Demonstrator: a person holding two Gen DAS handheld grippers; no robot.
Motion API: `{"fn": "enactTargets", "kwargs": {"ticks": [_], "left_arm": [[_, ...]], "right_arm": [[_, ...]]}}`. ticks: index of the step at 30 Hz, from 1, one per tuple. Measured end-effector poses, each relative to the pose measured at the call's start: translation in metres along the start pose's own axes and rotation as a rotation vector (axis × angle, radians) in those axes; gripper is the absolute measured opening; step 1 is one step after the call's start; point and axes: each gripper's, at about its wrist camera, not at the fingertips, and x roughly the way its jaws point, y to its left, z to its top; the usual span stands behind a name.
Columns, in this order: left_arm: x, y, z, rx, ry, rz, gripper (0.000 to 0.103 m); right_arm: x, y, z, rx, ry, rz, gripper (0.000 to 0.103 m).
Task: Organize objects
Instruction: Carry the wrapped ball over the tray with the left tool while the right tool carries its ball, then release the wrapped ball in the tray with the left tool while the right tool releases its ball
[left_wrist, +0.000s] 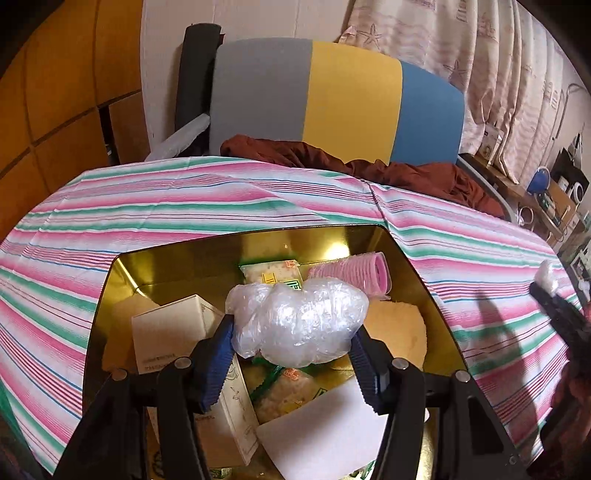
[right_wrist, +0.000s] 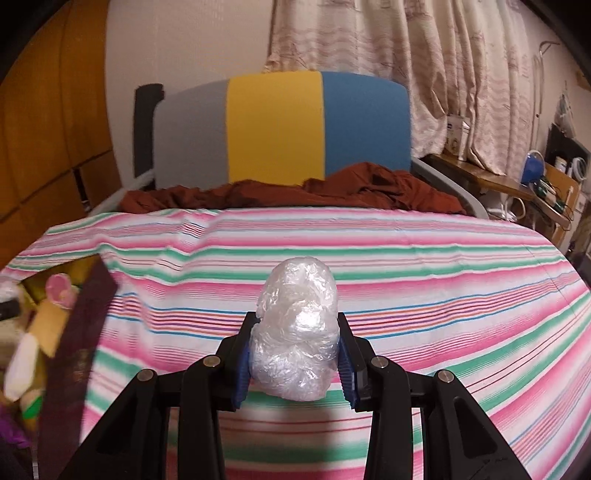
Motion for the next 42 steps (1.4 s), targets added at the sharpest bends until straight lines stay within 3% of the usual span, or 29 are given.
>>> {"fn": "enactTargets", "kwargs": {"ticks": [10, 23, 36, 39, 42], "left_arm": [[-0.001, -0.007, -0.007, 0.024, -0.001, 0.02, 0.06], [-0.012, -0.004, -0.017, -0.001, 0.01, 0.024, 0.066], [-0.028, 0.0, -0.032, -0.026, 0.031, -0.078, 0.074], [-0.04, 0.007, -0.032, -0.056, -0.013, -0.087, 0.074], [-0.058, 0.019, -0.032, -0.083, -0.076, -0.043, 0.074]], "right_arm": [[-0.056, 0.044, 0.006, -0.017, -0.072, 0.145, 0.04], [-0.091, 0.102, -0.012, -0.113, -0.073, 0.284, 0.04], [-0.098, 0.136, -0.037, -0.185, -0.013, 0.361, 0.04], [-0.099, 0.138, -0.039, -0.187, -0.003, 0.369, 0.04], [-0.098, 0.142, -0.043, -0.198, 0.023, 0.381, 0.04]]}}
